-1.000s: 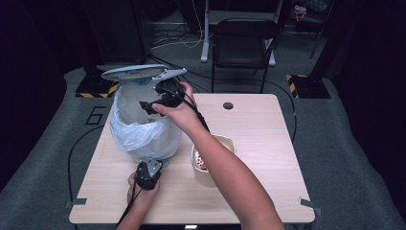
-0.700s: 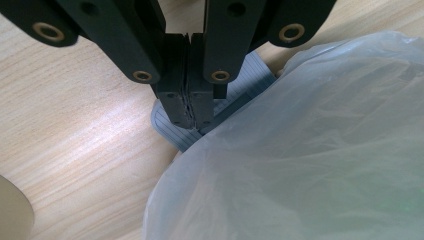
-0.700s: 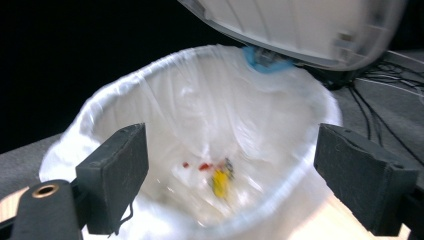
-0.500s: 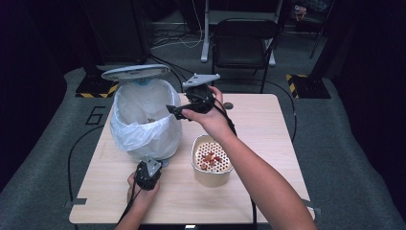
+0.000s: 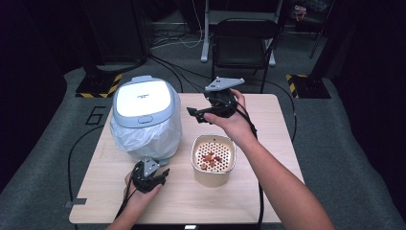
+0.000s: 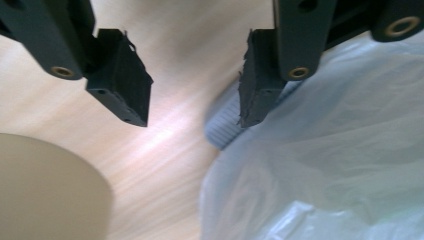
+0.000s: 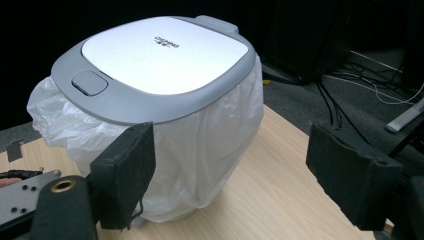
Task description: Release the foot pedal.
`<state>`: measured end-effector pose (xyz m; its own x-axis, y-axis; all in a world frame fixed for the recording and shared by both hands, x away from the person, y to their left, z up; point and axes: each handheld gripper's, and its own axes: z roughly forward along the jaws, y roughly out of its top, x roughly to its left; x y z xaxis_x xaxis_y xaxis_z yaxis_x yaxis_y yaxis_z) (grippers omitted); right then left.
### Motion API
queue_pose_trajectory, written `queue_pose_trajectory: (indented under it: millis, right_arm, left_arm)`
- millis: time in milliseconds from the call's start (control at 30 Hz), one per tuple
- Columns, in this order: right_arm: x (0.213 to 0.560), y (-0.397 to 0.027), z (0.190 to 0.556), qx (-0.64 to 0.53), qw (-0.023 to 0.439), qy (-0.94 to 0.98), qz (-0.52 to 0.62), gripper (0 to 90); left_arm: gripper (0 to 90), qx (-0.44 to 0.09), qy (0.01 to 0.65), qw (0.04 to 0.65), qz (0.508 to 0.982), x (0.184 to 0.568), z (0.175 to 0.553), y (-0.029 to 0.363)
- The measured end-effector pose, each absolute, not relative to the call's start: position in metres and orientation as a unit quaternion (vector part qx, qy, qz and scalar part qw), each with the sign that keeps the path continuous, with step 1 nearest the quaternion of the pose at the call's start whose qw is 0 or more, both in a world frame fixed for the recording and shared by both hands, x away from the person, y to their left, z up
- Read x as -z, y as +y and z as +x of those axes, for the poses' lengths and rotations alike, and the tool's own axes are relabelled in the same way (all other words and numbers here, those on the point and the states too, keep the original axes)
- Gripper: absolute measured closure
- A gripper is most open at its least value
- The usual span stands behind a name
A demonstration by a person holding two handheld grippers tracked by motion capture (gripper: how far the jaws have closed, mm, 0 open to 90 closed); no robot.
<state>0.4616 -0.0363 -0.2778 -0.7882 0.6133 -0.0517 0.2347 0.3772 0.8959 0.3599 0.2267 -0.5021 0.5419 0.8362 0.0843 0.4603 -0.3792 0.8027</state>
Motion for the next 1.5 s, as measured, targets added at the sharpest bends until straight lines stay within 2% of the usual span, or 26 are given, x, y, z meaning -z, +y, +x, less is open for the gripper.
queue_pose_trajectory:
  millis: [133,300,800,967,1500]
  right_arm:
    - [0.278,-0.05,0.458,-0.493,0.197,0.805,0.266,21.5]
    - [0.29,-0.072,0.45,-0.496,0.209,0.796,0.276,22.0]
    - [0.338,-0.142,0.428,-0.464,0.222,0.786,0.341,24.4]
    - [0.361,-0.158,0.419,-0.441,0.228,0.79,0.359,24.5]
    - [0.438,-0.188,0.39,-0.409,0.237,0.779,0.412,24.7]
  left_arm:
    - [42.4,-0.208,0.403,0.384,0.804,0.493,0.353,0.233]
    - [39.3,-0.187,0.403,0.385,0.809,0.486,0.346,0.249]
    - [37.3,-0.199,0.447,0.392,0.779,0.484,0.344,0.309]
    - [37.1,-0.19,0.461,0.397,0.77,0.492,0.346,0.318]
    - [31.6,-0.22,0.483,0.376,0.759,0.508,0.355,0.339]
